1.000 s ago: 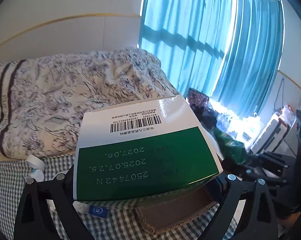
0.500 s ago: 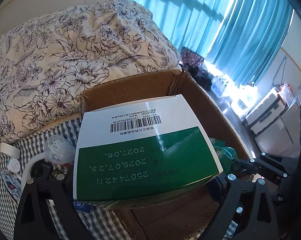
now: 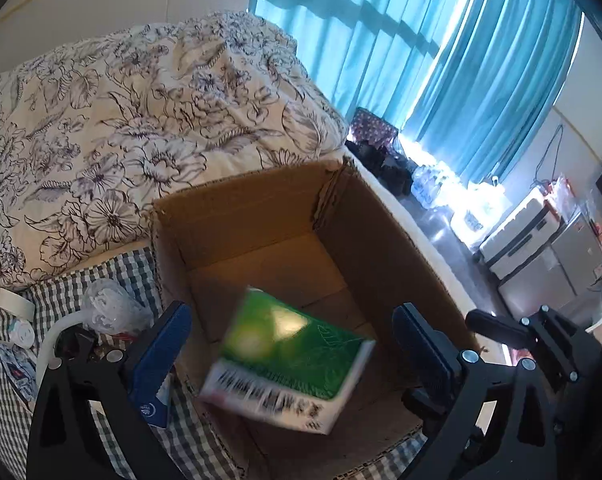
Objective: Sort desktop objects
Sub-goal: 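Open both grippers to drop the medicine box and snack bag into the cardboard box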
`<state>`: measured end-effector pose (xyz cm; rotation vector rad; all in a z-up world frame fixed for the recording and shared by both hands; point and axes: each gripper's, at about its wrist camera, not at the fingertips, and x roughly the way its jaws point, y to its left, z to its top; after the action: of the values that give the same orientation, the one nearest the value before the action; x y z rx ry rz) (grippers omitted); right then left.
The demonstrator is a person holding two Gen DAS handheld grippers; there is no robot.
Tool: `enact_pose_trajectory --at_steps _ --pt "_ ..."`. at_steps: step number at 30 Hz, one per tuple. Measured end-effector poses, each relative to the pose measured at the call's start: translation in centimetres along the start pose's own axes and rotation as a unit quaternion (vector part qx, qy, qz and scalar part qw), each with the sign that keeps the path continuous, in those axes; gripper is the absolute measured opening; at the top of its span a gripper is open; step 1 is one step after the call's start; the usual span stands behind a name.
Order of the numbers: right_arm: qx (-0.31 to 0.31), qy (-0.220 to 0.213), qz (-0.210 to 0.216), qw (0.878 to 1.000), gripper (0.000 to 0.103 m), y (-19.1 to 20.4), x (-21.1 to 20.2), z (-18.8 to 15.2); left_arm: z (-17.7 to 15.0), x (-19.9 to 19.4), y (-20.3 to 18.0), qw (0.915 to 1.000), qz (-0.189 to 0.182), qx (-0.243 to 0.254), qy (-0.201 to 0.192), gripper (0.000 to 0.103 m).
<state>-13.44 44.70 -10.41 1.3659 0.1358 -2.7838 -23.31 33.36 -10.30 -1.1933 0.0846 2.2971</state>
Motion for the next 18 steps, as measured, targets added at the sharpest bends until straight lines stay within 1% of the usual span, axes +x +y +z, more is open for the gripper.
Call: enact_pose_trajectory --at_steps 6,10,13,14,18 --pt "0.003 -0.020 -0.002 1.000 0.074 0.1 -2.1 0.1 0.2 -2.7 0.2 0.9994 0.007 -0.011 -0.031 0.103" --pt "0.015 -0.055 0.003 0.998 0.074 0.3 -4.4 0.1 -0.2 -5.3 0.7 0.9977 0.021 -0.016 -0.063 0.103" --pt "0.026 -0.084 0.009 0.996 0.076 0.8 -6.3 0.2 -0.6 -8.2 1.3 0.9947 0.038 -0.016 -0.094 0.103" --pt "0.029 -0.095 0.010 0.995 0.078 1.1 -7.1 0.3 -0.7 -9.2 1.5 0.9935 0.042 -0.016 -0.104 0.103" --pt "0.037 -0.131 0.019 0.991 0.082 2.6 -10.0 0.7 -1.7 -13.3 2.4 0.9876 0.060 -0.013 -0.145 0.103"
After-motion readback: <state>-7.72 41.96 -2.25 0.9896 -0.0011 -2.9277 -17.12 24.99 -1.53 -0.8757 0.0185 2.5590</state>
